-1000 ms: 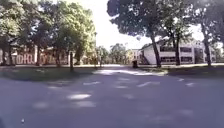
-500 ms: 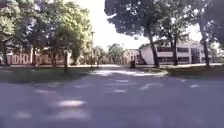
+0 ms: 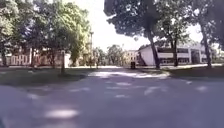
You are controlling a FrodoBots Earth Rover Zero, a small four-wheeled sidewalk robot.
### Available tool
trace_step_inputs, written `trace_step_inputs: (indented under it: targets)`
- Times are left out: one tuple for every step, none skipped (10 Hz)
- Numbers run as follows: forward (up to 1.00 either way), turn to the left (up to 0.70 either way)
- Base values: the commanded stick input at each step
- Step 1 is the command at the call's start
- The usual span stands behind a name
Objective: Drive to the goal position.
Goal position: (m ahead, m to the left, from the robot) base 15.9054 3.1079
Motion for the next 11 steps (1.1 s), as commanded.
trace_step_inputs:
  targets:
    - [0.70, 0.00]
    - [0.70, 0.00]
    - [0.70, 0.00]
    - [0.70, 0.00]
    - [0.70, 0.00]
    - [0.70, 0.00]
    - [0.70, 0.00]
    - [0.70, 0.00]
    - [0.70, 0.00]
    - [0.70, 0.00]
    - [0.70, 0.00]
